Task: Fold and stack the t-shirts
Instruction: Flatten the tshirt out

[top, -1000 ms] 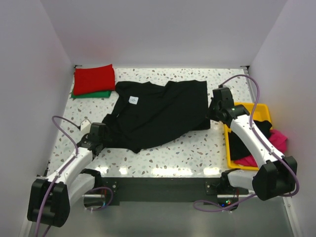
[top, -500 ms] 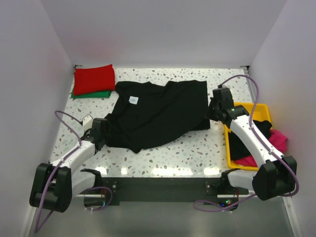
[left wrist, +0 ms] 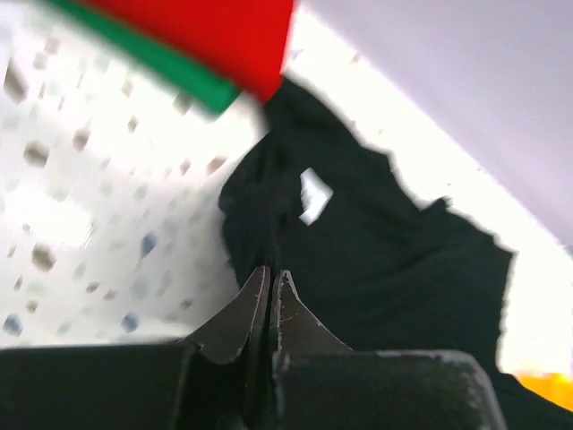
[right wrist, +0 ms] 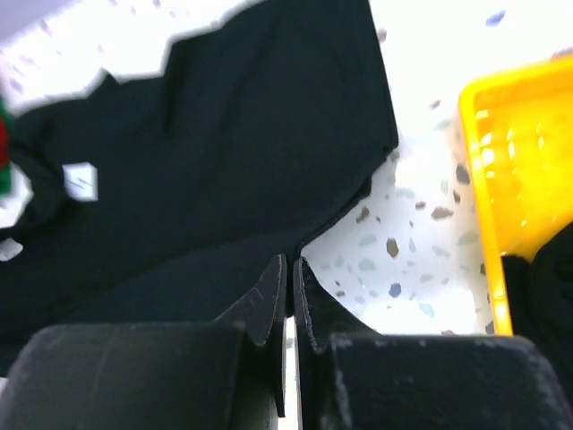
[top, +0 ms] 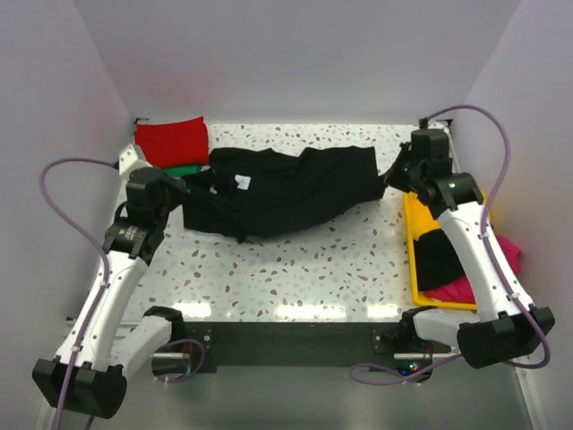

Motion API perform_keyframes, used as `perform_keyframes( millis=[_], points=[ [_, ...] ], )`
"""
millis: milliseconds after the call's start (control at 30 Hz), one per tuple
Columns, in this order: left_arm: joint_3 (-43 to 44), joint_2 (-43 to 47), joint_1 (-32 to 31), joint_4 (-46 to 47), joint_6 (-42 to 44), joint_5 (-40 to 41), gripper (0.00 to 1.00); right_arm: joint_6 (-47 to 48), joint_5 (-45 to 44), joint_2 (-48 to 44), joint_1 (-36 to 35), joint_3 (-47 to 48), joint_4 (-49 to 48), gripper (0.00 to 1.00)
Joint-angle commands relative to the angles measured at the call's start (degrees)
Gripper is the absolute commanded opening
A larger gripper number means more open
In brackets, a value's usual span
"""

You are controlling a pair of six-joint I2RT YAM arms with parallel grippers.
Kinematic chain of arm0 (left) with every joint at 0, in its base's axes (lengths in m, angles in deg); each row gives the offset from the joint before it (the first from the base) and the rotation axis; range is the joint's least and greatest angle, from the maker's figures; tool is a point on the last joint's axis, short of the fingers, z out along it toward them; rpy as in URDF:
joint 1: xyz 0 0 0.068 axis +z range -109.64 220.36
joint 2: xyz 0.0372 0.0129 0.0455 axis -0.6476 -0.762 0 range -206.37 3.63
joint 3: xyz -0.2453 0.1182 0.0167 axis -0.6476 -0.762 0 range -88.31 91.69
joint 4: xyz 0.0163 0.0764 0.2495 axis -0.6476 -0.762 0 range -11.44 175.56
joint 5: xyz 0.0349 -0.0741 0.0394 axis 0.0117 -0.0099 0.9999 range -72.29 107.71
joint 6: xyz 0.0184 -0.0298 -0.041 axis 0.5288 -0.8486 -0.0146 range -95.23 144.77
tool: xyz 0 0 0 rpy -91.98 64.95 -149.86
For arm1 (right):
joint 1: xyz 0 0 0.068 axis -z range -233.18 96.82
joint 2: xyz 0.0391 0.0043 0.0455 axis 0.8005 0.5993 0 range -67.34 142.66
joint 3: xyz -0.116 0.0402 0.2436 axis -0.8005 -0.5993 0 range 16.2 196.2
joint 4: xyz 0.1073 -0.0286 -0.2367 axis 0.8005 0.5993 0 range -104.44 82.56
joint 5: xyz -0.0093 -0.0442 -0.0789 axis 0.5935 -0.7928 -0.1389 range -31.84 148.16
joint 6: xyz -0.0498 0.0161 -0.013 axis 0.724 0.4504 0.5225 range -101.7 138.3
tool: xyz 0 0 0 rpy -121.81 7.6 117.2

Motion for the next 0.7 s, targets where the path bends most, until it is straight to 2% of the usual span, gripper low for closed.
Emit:
perform_keyframes(
  millis=[0, 67, 300, 467, 667],
  points=[
    [10.40, 2.19, 0.35, -5.23, 4.05, -0.27, 0.00, -0.22, -1.44, -3.62, 1.78, 12.70, 5.55, 0.00],
    [20.83, 2.28, 0.35, -7.69, 5.10, -0.89, 0.00, -0.13, -2.93, -4.58, 2.57, 19.91, 8.63, 0.00],
    [40.18, 2.54, 0.35, -11.83, 6.69, -1.50, 0.00, -0.31, -8.30, -8.09, 2.58, 36.20, 13.39, 0.00],
    [45.84, 1.32, 0.27, -10.43, 7.22, -0.71, 0.00, 0.40, -10.06, -10.56, 2.58, 38.76, 11.30, 0.00],
    [45.05, -4.56, 0.27, -2.00, 8.62, 0.87, 0.00, 0.40, -9.71, -9.69, 2.58, 31.93, -0.02, 0.00]
  ],
)
